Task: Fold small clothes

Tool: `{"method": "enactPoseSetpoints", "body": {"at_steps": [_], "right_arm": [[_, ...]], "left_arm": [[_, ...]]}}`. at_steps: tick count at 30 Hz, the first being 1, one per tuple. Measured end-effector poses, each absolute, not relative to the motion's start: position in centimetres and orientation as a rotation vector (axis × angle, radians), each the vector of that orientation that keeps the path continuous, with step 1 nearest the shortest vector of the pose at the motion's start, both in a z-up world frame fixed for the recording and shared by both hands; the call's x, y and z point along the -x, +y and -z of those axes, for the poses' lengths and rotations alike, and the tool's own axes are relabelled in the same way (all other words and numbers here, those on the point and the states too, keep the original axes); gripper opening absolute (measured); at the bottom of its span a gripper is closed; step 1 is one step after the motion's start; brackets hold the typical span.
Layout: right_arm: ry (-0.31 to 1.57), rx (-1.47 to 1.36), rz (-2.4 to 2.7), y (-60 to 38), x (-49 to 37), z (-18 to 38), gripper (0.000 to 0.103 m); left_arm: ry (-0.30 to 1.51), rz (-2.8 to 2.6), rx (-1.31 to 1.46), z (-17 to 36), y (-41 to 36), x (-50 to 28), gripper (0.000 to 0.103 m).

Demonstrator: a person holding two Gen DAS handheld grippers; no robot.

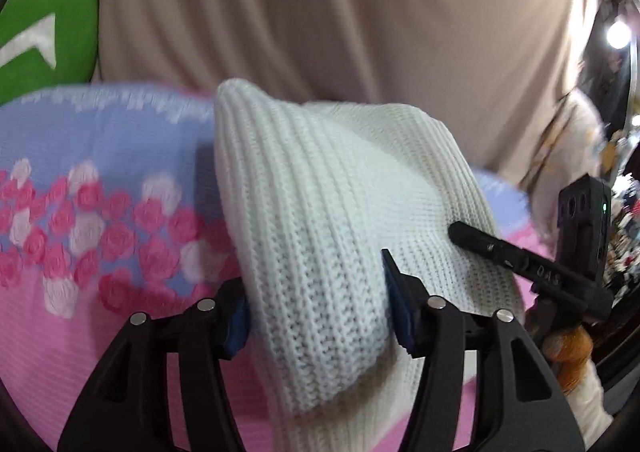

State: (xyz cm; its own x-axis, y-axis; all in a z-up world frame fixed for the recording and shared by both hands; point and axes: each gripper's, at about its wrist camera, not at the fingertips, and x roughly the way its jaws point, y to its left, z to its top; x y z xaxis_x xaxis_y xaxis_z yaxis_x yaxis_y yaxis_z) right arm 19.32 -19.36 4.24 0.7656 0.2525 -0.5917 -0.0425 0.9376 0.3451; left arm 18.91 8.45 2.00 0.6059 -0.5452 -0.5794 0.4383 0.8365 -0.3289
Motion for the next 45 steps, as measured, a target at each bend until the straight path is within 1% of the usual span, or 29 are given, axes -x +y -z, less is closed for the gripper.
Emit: {"method": "enactPoseSetpoints", "body": {"at_steps": [1,2,4,6,8,9,10,11,13,14,18,21,24,26,27,28,30,32,33,35,36,37,38,39,45], "right_arm": [[0.681,-0.365,-0.18,-20.0,-19.2,-3.4,0.045],[0.661,-0.399,-0.196,-20.3,-18.4,-3.7,0.045],[0.601,-0.337,-0.139,-19.4,-16.3,-5.5,0.044],[0.535,-0.225,-0.107,-17.7,-13.7,-7.9,0.043],[0.482,-0.147,-0.121,-15.7,-11.0,-9.5,0.042],[0.476,-0.11,-0.132,-14.8,-10.1,-9.7,0.039],[0.486,-0.074,-0.139,-13.9,-9.5,-9.4,0.031],[0.514,-0.04,-0.146,-13.2,-9.3,-8.7,0.026],[0.588,0.033,-0.098,-12.7,-9.9,-6.3,0.005],[0.615,0.051,-0.06,-13.1,-10.4,-5.2,0.0],[0.658,0.013,0.04,-16.1,-12.3,-2.4,0.0],[0.655,-0.021,0.029,-16.4,-12.1,-2.4,0.0],[0.603,-0.09,0.003,-16.3,-10.2,-3.2,0.0],[0.567,-0.121,-0.007,-15.9,-8.5,-3.9,0.007],[0.554,-0.115,-0.001,-15.5,-7.6,-4.1,0.019],[0.544,-0.103,0.013,-15.1,-6.9,-4.2,0.038],[0.529,-0.086,0.035,-14.5,-5.5,-3.9,0.054],[0.554,-0.081,0.049,-14.2,-4.7,-3.1,0.058],[0.57,-0.089,0.055,-14.2,-4.4,-2.6,0.063],[0.591,-0.115,0.065,-14.4,-3.8,-2.2,0.066],[0.577,-0.125,0.072,-14.6,-3.4,-2.2,0.071],[0.562,-0.134,0.086,-14.7,-3.0,-2.2,0.079],[0.559,-0.135,0.098,-14.8,-2.7,-2.2,0.082],[0.563,-0.133,0.108,-14.7,-2.6,-2.1,0.084],[0.582,-0.062,0.102,-13.0,-2.0,-1.8,0.086]], "left_arm": [[0.747,0.525,0.144,-0.8,8.3,-19.2,0.061],[0.722,0.512,0.167,-0.7,8.8,-18.8,0.063],[0.701,0.496,0.184,-2.0,9.5,-17.4,0.063],[0.637,0.447,0.143,-3.7,9.8,-15.5,0.063],[0.573,0.397,0.076,-5.4,9.4,-13.1,0.066],[0.559,0.38,0.052,-5.7,9.1,-12.2,0.07],[0.558,0.356,0.023,-5.6,8.7,-11.3,0.07],[0.57,0.333,-0.006,-5.2,8.1,-10.7,0.07],[0.6,0.278,-0.061,-3.8,7.4,-9.9,0.07],[0.62,0.252,-0.076,-3.0,7.1,-10.1,0.07],[0.706,0.207,-0.07,-0.1,7.0,-11.4,0.07],[0.693,0.186,-0.079,0.3,6.9,-11.2,0.071],[0.657,0.153,-0.116,0.2,6.1,-9.8,0.072],[0.646,0.135,-0.12,0.4,5.6,-9.0,0.078],[0.642,0.126,-0.117,0.4,5.5,-8.5,0.084],[0.638,0.122,-0.109,0.5,5.4,-8.0,0.09],[0.629,0.118,-0.09,0.4,5.4,-7.4,0.095],[0.628,0.109,-0.072,0.4,5.4,-6.5,0.097],[0.634,0.105,-0.065,0.4,5.3,-6.1,0.098],[0.65,0.089,-0.048,0.6,5.3,-5.4,0.098],[0.656,0.085,-0.042,0.6,5.2,-5.1,0.098],[0.66,0.082,-0.04,0.7,4.9,-4.6,0.098],[0.663,0.082,-0.04,0.8,4.8,-4.4,0.098],[0.665,0.08,-0.044,0.9,4.8,-4.0,0.098],[0.662,0.033,-0.081,1.1,4.0,-2.9,0.098]]}}
